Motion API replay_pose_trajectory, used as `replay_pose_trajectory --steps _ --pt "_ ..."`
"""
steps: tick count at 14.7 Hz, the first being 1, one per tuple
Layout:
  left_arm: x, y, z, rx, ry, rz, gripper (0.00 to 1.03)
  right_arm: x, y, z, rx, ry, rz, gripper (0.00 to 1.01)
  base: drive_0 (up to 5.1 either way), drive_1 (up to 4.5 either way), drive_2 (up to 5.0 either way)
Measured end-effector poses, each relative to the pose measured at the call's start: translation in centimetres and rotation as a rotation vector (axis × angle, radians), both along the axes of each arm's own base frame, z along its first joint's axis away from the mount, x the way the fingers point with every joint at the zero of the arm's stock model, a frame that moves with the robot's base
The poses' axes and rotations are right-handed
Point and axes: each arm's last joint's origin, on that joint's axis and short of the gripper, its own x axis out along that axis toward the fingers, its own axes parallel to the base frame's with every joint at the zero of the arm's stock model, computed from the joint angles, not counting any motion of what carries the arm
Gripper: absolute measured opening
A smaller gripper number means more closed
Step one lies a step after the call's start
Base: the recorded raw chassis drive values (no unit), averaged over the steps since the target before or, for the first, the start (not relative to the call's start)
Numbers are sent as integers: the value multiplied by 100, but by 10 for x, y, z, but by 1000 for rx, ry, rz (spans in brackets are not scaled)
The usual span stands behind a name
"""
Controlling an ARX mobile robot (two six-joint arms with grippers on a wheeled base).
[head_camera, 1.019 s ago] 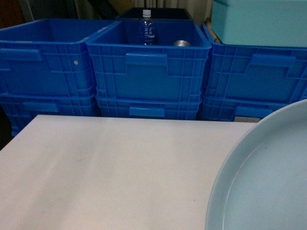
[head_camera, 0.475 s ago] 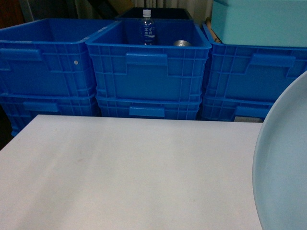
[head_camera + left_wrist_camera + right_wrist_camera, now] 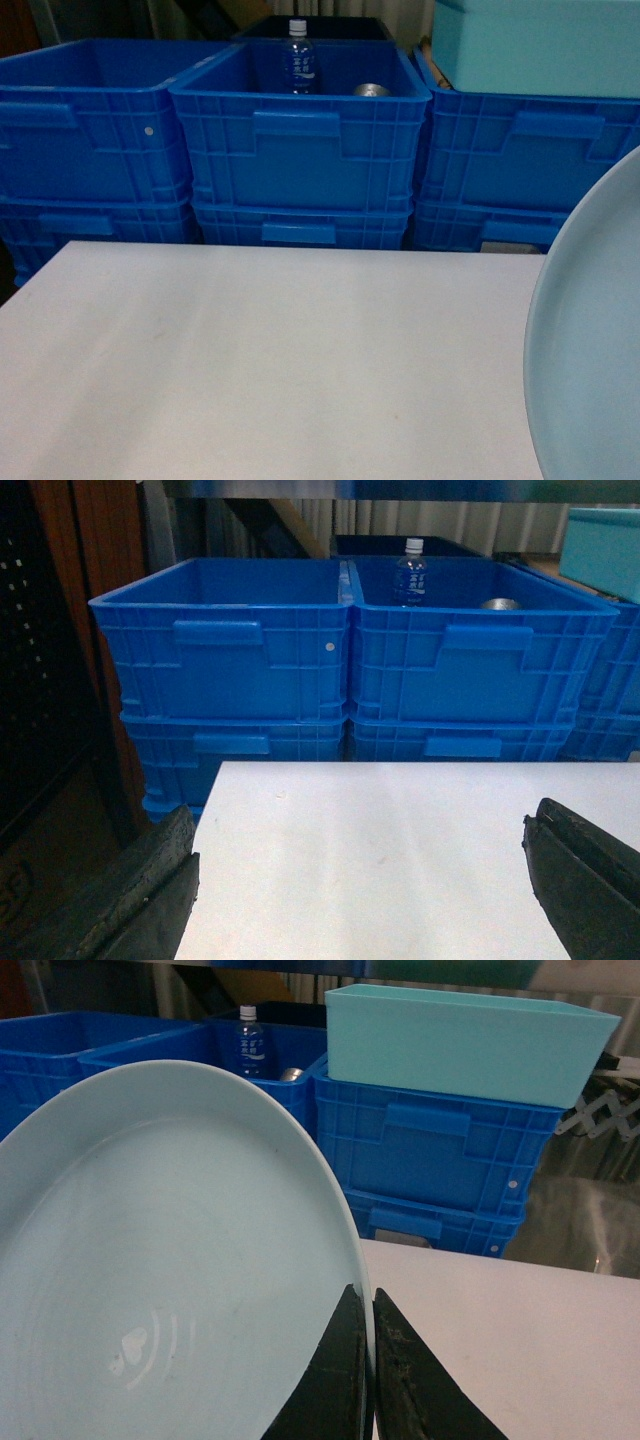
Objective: Place blue tray on left shelf second layer neatly
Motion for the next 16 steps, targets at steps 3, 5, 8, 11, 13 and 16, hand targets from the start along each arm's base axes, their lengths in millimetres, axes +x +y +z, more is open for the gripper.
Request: replay_pose_trajectory --steps 3,5,8,11,13,16 --pt "0 0 0 0 0 0 98 0 0 0 0 2 0 2 -186 -186 -186" --pt "0 0 0 0 0 0 98 0 0 0 0 1 0 2 -181 -181 -181" --pt "0 0 0 0 0 -3 98 0 0 0 0 1 -2 2 -136 -136 -136" --pt "0 0 0 0 0 -2 98 0 0 0 0 1 -1 2 -154 -154 -154" --pt "0 0 0 0 0 -2 98 0 0 0 0 0 -1 2 -147 -147 -147" --pt "0 0 0 0 0 -2 98 0 0 0 0 0 -2 2 -137 -137 -137"
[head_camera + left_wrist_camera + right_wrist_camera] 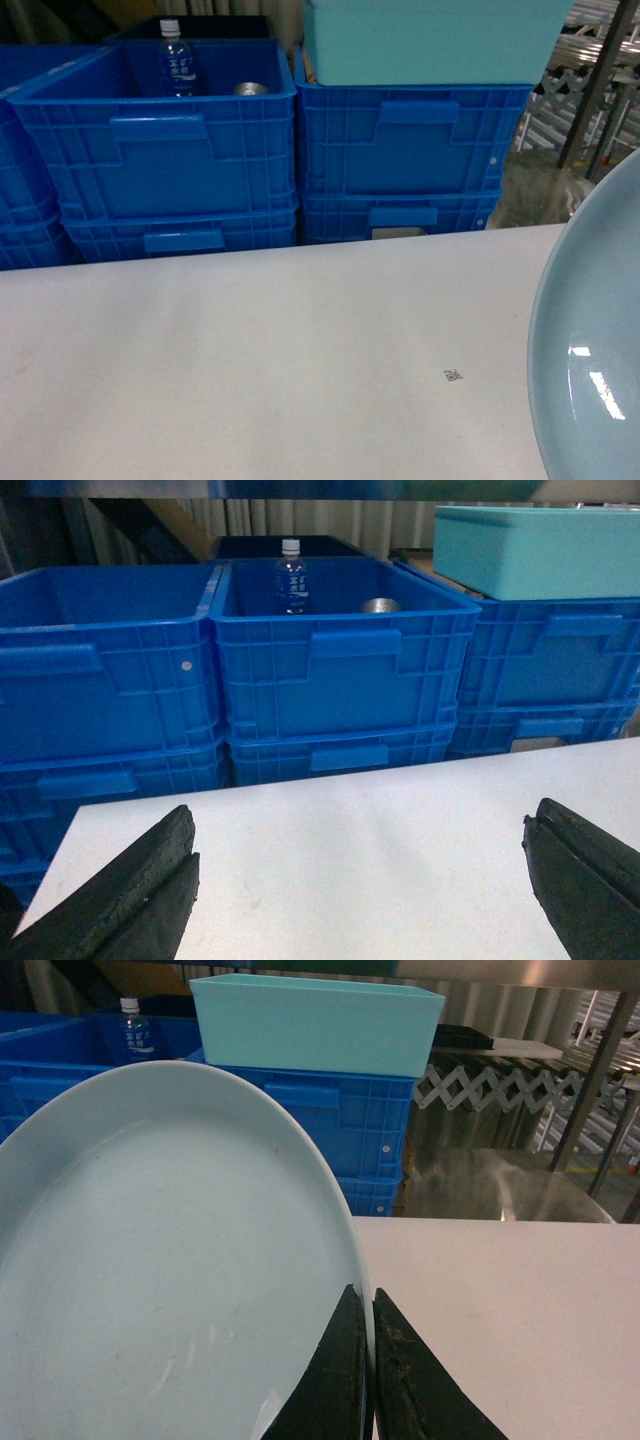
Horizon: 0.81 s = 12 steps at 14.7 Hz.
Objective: Place blue tray on left shelf second layer neatly
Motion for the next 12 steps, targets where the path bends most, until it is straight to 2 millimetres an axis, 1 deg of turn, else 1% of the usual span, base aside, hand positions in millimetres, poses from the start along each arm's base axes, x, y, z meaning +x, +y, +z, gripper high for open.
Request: replay_pose_trajectory --steps 12 --pt "0 0 0 0 0 0 98 0 0 0 0 0 0 2 -153 -153 -153"
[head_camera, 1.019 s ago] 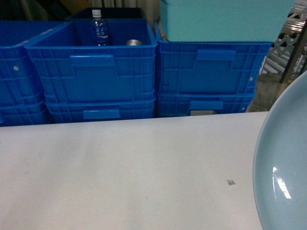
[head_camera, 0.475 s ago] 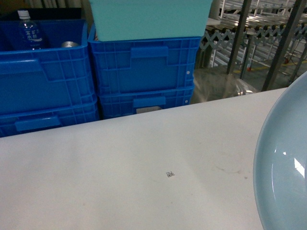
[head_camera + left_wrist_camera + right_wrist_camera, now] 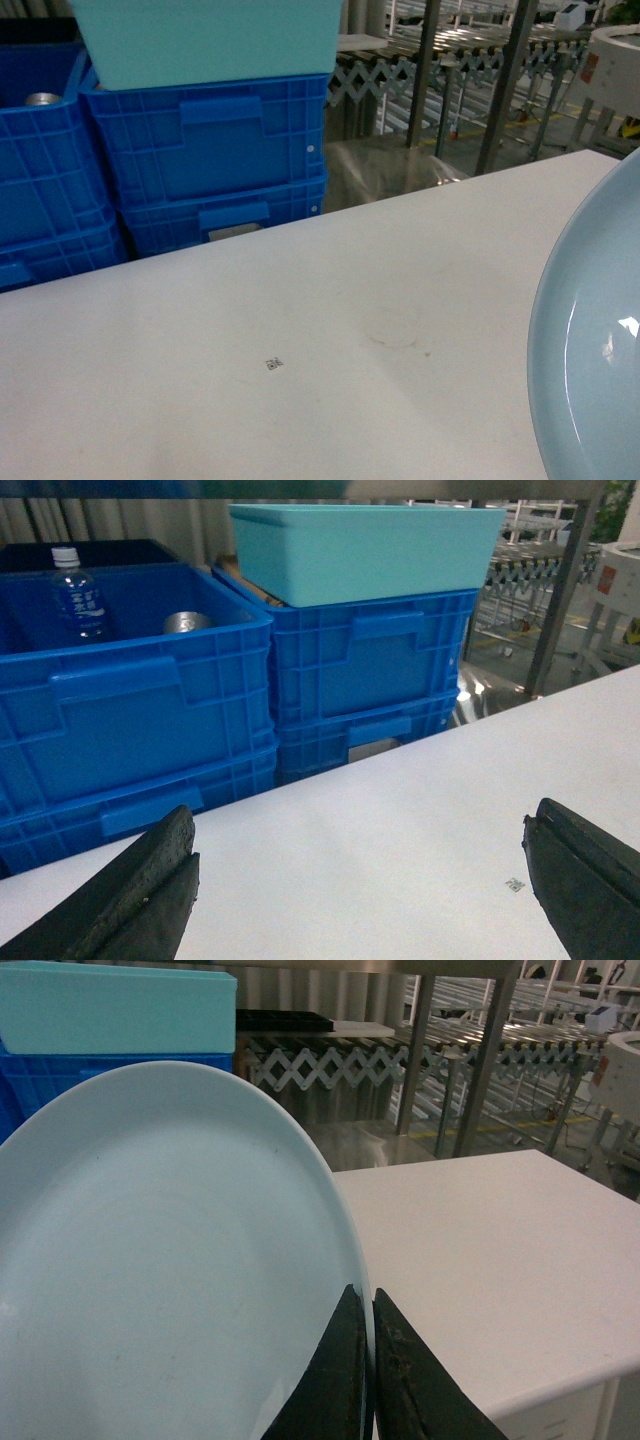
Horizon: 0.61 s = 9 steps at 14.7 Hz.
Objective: Place blue tray on left shelf second layer neatly
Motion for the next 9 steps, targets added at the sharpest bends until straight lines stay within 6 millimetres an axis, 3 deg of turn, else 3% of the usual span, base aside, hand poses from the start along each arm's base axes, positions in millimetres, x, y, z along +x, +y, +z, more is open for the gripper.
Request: replay_pose_trajectory --steps 9 --pt "0 0 0 0 0 0 98 0 0 0 0 0 0 2 -155 -155 -155"
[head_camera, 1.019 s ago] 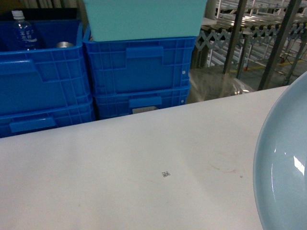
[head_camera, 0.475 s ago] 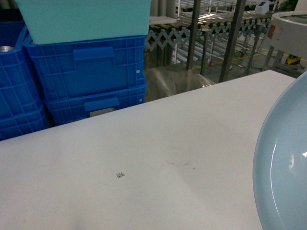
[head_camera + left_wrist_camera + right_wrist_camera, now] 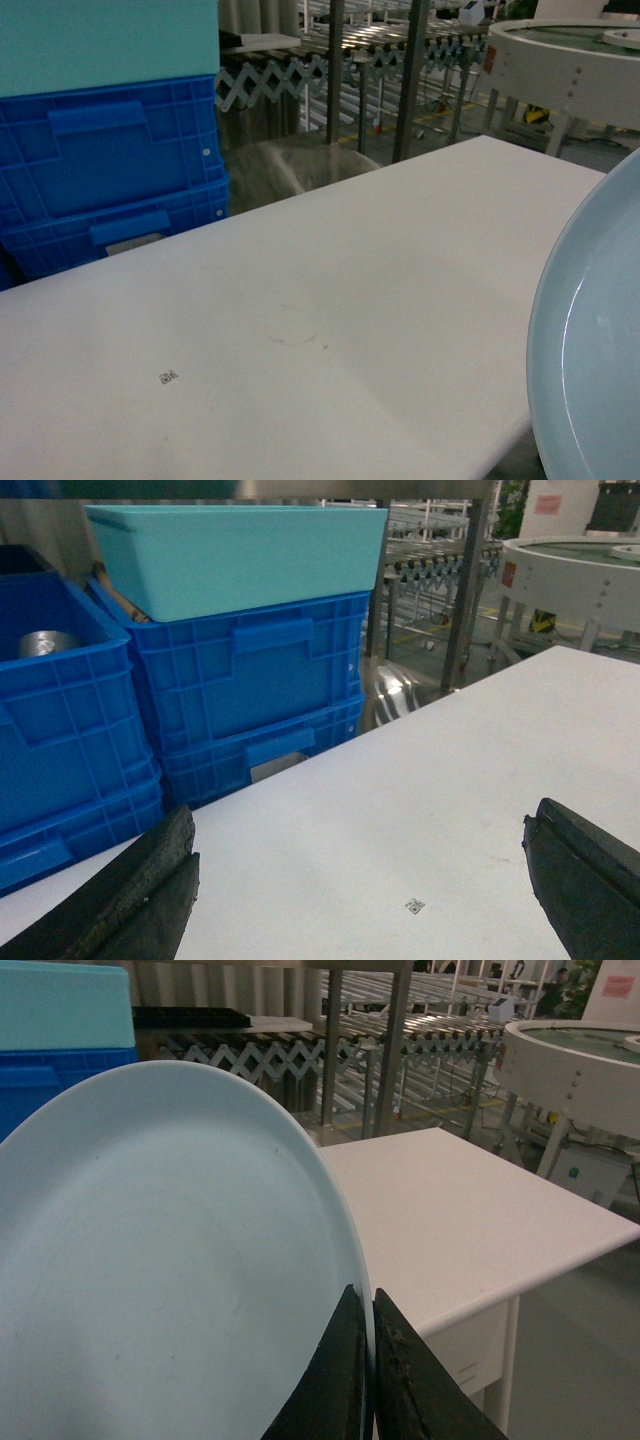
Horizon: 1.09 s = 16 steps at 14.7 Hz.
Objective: Place blue tray on left shelf second layer neatly
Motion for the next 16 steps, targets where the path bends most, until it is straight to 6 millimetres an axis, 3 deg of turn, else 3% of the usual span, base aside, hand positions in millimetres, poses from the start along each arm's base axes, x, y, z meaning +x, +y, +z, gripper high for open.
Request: replay_pose_trajectory --steps 16 --pt "0 0 0 0 0 0 98 0 0 0 0 0 0 2 -155 -155 -155"
